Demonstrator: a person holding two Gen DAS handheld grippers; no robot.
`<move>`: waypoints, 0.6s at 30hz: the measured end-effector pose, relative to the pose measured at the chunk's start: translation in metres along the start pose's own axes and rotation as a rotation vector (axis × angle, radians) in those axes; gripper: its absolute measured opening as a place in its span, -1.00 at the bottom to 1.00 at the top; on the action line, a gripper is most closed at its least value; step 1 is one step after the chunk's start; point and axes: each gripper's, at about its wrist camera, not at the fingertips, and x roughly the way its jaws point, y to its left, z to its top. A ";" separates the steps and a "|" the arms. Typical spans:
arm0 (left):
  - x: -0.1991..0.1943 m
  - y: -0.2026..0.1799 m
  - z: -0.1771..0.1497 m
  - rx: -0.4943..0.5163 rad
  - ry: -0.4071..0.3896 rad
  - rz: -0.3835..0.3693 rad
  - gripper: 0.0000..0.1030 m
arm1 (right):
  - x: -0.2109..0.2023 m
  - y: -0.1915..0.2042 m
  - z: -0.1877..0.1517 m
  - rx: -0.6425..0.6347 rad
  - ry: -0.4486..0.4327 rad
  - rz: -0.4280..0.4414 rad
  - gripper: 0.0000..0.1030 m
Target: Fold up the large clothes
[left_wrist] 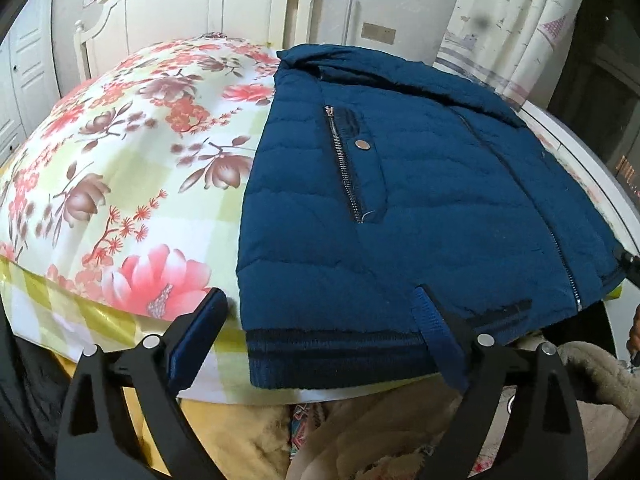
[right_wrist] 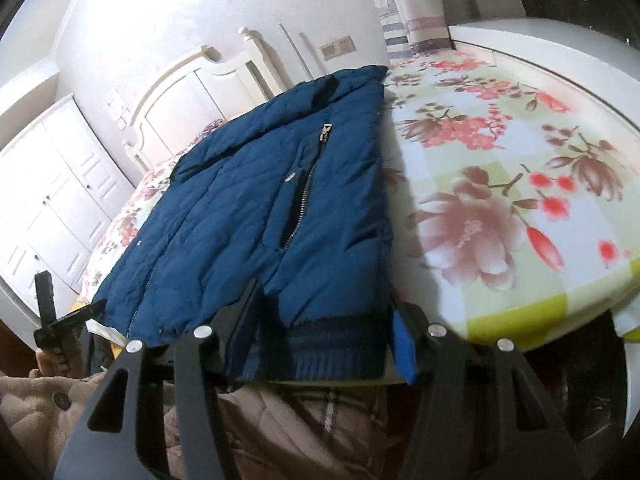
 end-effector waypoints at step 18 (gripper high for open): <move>0.010 -0.009 0.028 -0.046 0.012 -0.154 -0.57 | 0.017 0.023 0.001 -0.070 0.003 0.018 -0.57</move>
